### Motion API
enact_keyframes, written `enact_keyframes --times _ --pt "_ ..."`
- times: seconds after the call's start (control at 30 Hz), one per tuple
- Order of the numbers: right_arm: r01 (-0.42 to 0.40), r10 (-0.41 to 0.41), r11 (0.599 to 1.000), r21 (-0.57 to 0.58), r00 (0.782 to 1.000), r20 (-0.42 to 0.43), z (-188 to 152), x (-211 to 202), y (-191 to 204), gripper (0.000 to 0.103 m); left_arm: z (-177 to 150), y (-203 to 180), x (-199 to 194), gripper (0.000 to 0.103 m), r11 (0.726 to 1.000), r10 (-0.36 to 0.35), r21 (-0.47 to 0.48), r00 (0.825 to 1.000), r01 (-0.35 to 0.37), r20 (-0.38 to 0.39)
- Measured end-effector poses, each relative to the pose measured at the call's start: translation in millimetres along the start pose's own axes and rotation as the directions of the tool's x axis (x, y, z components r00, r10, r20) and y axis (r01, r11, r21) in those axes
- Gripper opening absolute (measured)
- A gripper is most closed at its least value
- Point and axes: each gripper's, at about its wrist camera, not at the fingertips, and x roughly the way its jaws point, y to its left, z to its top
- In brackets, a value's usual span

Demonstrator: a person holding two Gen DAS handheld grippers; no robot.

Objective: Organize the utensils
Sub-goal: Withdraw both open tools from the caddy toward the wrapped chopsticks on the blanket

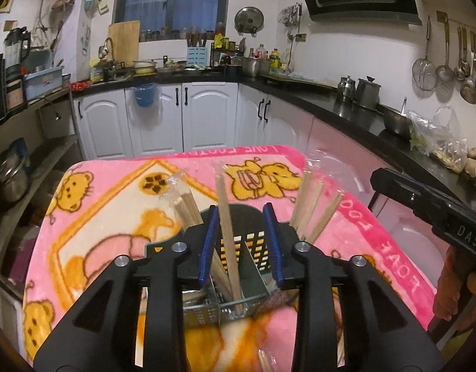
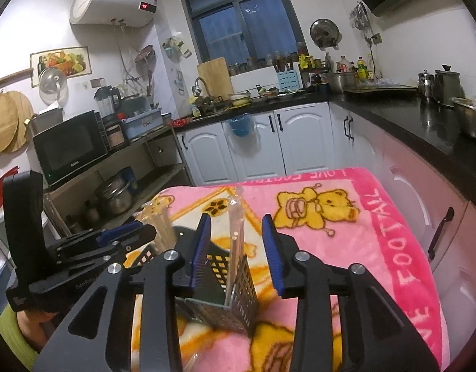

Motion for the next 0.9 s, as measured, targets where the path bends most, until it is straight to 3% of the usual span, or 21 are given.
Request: enact_keyframes --times 0.3,0.37,0.67,0.9 --pt "0.024 -0.024 0.999 -0.023 1.000 -0.019 -14 -17 2 0.047 -10 0 -21 0.057 0.999 -0.029 -0.027 0.999 0.029 0.015" --pt "0.035 -0.035 0.999 -0.025 0.999 -0.020 -16 -21 2 0.047 -14 -1 -25 0.058 0.998 -0.043 -0.035 0.999 0.043 0.017" --pt "0.070 -0.069 0.997 -0.032 0.998 0.008 -28 -48 -2 0.064 -30 -13 -44 0.092 0.997 -0.072 -0.032 0.997 0.073 0.031" --pt "0.081 -0.081 0.997 -0.017 0.997 0.005 -41 -62 -10 0.071 -44 -16 -53 0.092 0.996 -0.086 -0.033 0.996 0.087 0.033"
